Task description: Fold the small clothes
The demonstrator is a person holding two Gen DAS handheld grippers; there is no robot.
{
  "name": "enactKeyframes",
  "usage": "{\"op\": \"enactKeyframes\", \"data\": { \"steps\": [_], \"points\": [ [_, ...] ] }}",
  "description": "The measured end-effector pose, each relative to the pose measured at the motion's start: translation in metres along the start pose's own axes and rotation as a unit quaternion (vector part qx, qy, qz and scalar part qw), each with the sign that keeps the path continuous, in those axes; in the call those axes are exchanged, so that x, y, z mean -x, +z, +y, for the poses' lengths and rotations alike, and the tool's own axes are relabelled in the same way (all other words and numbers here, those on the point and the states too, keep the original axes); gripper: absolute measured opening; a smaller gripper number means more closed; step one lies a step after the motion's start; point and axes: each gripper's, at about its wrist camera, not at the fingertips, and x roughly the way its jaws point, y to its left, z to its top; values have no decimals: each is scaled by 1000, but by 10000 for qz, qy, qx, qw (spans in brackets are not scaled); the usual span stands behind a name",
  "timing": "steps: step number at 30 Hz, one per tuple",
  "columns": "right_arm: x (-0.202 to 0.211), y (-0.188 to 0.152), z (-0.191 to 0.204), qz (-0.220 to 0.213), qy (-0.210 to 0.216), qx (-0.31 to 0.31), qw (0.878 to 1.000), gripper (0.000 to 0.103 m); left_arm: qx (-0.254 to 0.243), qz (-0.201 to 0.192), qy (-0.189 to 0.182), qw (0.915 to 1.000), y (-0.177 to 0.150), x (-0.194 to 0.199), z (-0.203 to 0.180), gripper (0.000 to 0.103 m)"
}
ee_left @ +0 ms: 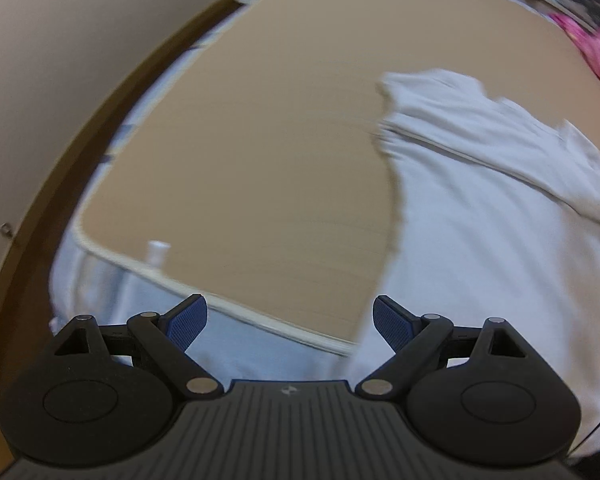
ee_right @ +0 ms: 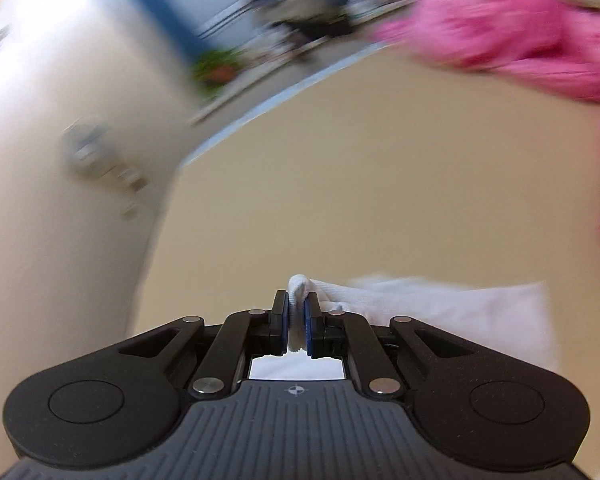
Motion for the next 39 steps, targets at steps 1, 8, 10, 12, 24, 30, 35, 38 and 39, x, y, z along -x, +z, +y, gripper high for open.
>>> {"op": "enactKeyframes", "data": {
  "steps": [1, 8, 10, 12, 24, 30, 35, 38, 39],
  "points": [
    [-25, -15, 25, 148, 110, 45, 9998, 8, 95, -16, 56, 9999, 1, -2, 12, 93],
    [-115, -145, 59, 1139, -259, 1111, 9869, 75, 721, 216, 290, 9967, 0, -24, 69, 93],
    [-93, -157, 21, 1097, -519, 1203, 9853, 75, 634, 269, 349, 9970, 0, -31, 67, 93],
    [-65, -161, -24, 907, -841, 1209, 9849, 75, 478, 263, 366, 9978, 3, -34, 56, 93],
    [55, -179, -191, -180, -1987, 584, 9782, 75, -303, -425, -834, 9952, 110, -48, -63, 93],
    [32, -171, -197, -381, -2057, 838, 9743, 75, -826, -16, -1013, 9914, 168, -97, -140, 93],
    [-19, -160, -205, -283, -2291, 1705, 9579, 73, -1086, 182, -671, 9917, 180, -126, -186, 93],
    [-45, -157, -209, -417, -2183, 2252, 9486, 53, -1203, 85, -925, 9884, 183, -114, -213, 93],
    [-50, -156, -209, -598, -2117, 2494, 9431, 27, -1275, 36, -984, 9869, 185, -110, -223, 93]
  ]
}}
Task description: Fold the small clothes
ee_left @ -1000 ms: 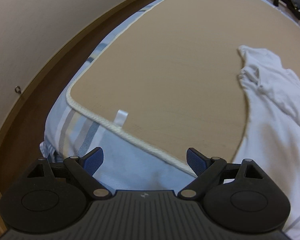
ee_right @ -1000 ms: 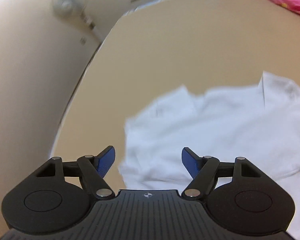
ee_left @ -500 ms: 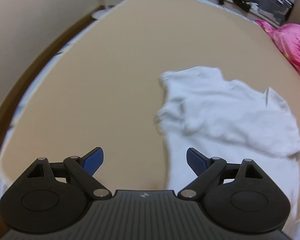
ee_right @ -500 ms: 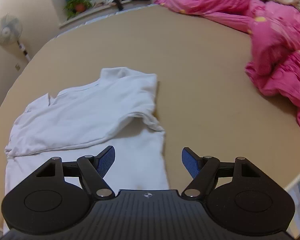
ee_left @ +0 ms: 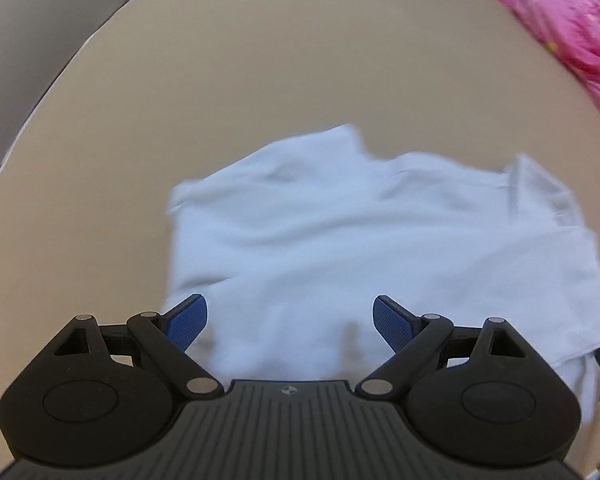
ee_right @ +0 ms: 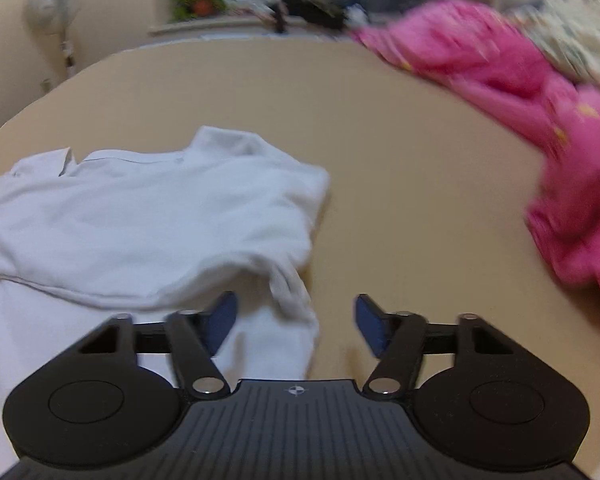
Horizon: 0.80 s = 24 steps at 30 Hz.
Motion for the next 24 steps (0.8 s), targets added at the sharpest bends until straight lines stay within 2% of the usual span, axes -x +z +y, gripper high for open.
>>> {"op": "enactKeyframes", "data": {
  "steps": [1, 2, 3, 6, 8, 9, 10, 11, 12, 13, 17, 19, 20, 21, 22, 23, 24],
  "points": [
    [-1, 0, 1, -274, -15, 170, 9995, 15, -80, -43, -71, 9999, 2, 2, -9, 93],
    [-1, -2, 1, -513, 20, 344, 9981, 7, -150, -73, -138, 9998, 3, 3, -20, 93],
    [-2, -6, 1, -586, 36, 556, 9967, 6, -227, -84, -177, 9996, 4, 2, -30, 93],
    [-16, -30, -8, 1, 88, 1169, 9931, 6, -413, 30, -21, 9991, -3, -13, -49, 93],
    [-4, -43, -14, -105, 236, 1616, 9865, 8, -444, 187, 103, 9988, -9, -25, -54, 93],
    [1, -45, -15, -15, 235, 1742, 9844, 12, -424, 238, 133, 9987, -13, -29, -52, 93],
    [8, -45, -18, -65, 198, 1761, 9841, 14, -390, 255, 134, 9988, -18, -30, -48, 93],
    [16, -44, -22, -180, 256, 1661, 9856, 20, -356, 250, 112, 9990, -23, -31, -43, 93],
    [24, -38, -29, -341, 389, 1398, 9888, 28, -330, 233, 99, 9991, -27, -30, -38, 93],
    [29, -29, -35, -495, 485, 1024, 9923, 31, -298, 193, 92, 9993, -31, -28, -33, 93],
    [16, 7, -41, -752, 827, -123, 9937, 31, -86, 80, 55, 9999, -48, -15, -9, 93],
    [-7, 14, -28, -484, 729, -44, 9962, 8, 30, 96, 126, 9999, -56, -11, 4, 93],
    [-22, 12, -22, -126, 656, 91, 9977, 1, 47, 103, 216, 9997, -61, -8, 12, 93],
    [-35, 4, -17, 267, 523, 265, 9979, 1, 48, 110, 353, 9993, -67, -8, 19, 93],
    [-38, -6, -14, 324, 432, 410, 9977, 0, 43, 128, 466, 9988, -74, -7, 27, 93],
    [-28, -13, -13, 141, 409, 516, 9977, 0, 10, 149, 555, 9983, -84, -6, 36, 93],
    [-16, -18, -13, 181, 435, 495, 9977, 0, -6, 163, 591, 9981, -92, -4, 44, 93]
  ]
}}
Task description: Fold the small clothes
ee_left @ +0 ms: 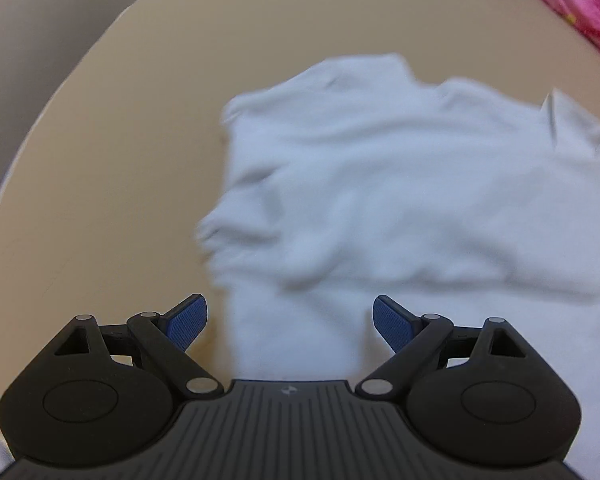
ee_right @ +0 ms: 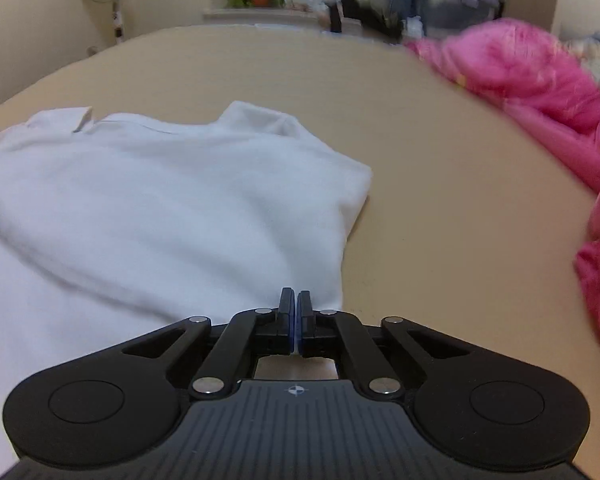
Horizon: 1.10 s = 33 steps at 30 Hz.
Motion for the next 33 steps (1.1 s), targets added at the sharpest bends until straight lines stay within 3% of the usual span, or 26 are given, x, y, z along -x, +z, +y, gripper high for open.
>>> {"op": "enactKeyframes", "data": {
  "steps": [1, 2, 5, 6, 9, 15, 21, 33],
  "points": [
    [13, -6, 0, 63, 36, -133, 9999, 0, 5, 36, 12, 10000, -13, 1, 10, 93],
    [26, -12, 0, 220, 53, -284, 9993, 8, 3, 81, -10, 10000, -24, 3, 17, 93],
    [79, -33, 3, 302, 204, -830, 9959, 43, 59, 186, -198, 9996, -65, 16, 39, 93],
    [99, -38, 7, 241, 273, -971, 9946, 50, 102, 196, -242, 9995, -79, 23, 44, 93],
    [156, -49, 30, 71, 445, -999, 9940, 57, 191, 145, -305, 9992, -119, 50, 52, 93],
    [230, -57, 83, -46, 618, -1045, 9926, 77, 9, -36, 62, 10000, -186, 107, 39, 93],
    [267, -77, 112, -25, 681, -1072, 9919, 80, -54, -243, 170, 9995, -228, 147, 30, 93],
    [301, -105, 133, -130, 527, -715, 9960, 82, -162, -697, 252, 9971, -265, 179, 27, 93]
  ]
}}
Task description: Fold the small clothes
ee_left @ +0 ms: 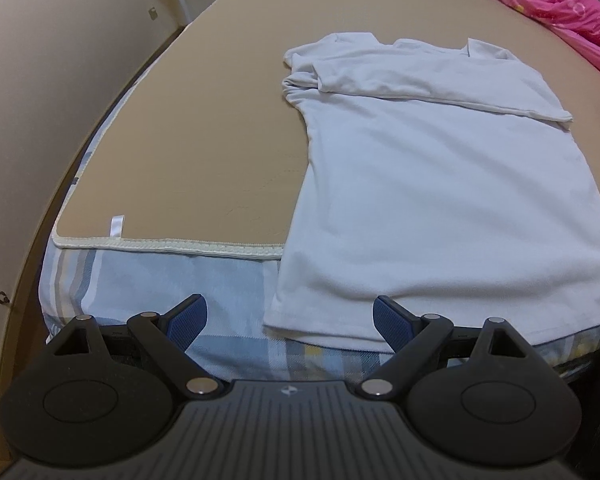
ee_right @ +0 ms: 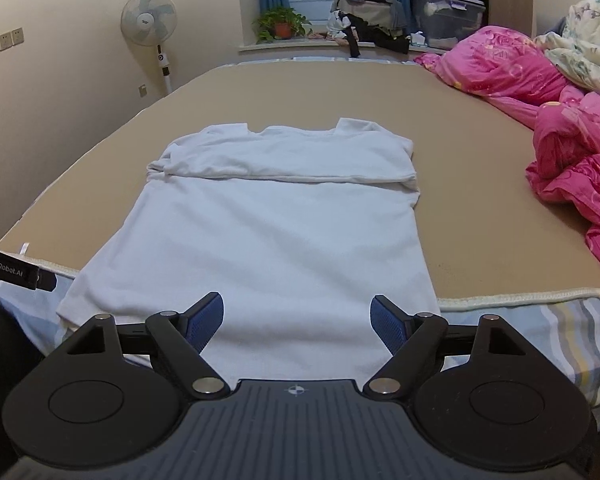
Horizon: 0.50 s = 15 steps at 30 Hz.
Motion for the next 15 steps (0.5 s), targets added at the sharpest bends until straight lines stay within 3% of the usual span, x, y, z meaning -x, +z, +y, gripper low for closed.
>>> {"op": "enactKeyframes", "data": {
  "steps": [15],
  "points": [
    [-9, -3, -7, 191, -122, -208, 9995, 82, -76, 92, 76, 9999, 2, -15, 2, 93]
  ]
}}
